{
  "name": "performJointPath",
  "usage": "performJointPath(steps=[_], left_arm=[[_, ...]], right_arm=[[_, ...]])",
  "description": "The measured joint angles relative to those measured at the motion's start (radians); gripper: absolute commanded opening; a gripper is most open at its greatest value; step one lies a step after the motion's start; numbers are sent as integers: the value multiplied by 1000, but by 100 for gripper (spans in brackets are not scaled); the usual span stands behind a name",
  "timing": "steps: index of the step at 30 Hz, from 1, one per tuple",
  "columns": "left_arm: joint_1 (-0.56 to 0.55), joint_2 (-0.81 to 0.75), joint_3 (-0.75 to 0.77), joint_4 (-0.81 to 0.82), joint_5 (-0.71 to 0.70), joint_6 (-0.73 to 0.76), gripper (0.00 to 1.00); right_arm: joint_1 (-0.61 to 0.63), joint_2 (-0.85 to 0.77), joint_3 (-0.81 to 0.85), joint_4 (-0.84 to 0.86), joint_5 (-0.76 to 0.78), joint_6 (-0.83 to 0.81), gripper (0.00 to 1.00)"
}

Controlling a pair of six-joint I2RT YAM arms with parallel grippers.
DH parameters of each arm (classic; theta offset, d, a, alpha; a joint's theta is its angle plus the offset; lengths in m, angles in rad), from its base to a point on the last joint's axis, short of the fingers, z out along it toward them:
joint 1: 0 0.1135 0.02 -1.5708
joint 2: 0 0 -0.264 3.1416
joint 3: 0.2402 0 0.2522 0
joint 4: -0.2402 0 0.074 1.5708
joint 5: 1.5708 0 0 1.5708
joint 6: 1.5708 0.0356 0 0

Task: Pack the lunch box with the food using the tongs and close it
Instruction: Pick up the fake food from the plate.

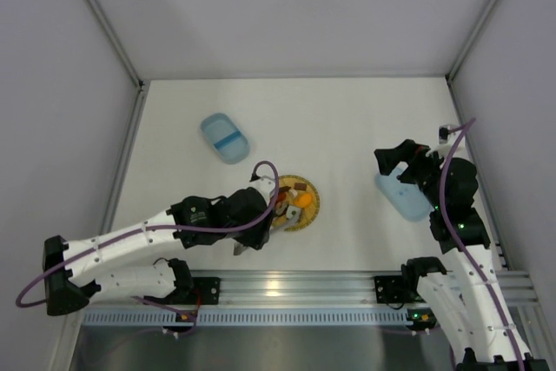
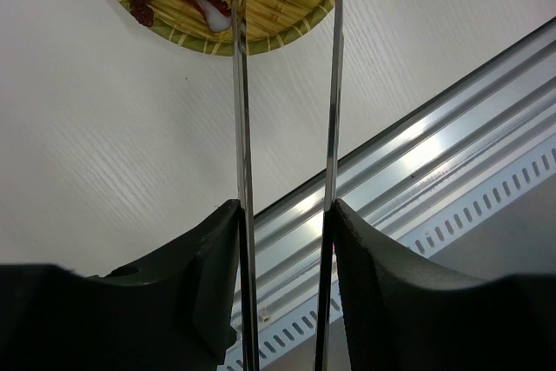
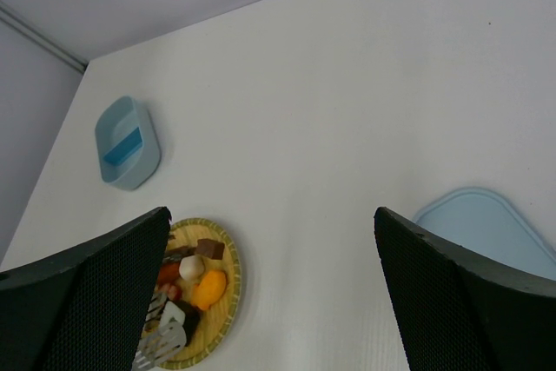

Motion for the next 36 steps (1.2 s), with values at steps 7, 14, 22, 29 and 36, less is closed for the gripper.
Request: performJointPath(steps=[7, 14, 22, 29, 36], left_arm=[[-5, 3, 0, 0, -2, -4, 50], [-17, 32, 0, 0, -27, -18, 45], [-20, 35, 16, -3, -39, -23, 30], [-20, 35, 98, -27, -49, -22, 26], [-21, 36, 217, -69, -198, -54, 21]], right_arm=[[0, 0, 0, -5, 0, 0, 99], [0, -5, 0, -13, 0, -1, 100], [0, -7, 0, -17, 0, -2, 99], [0, 0, 1, -25, 6, -4, 100], [0, 36, 26, -40, -3, -3, 99]])
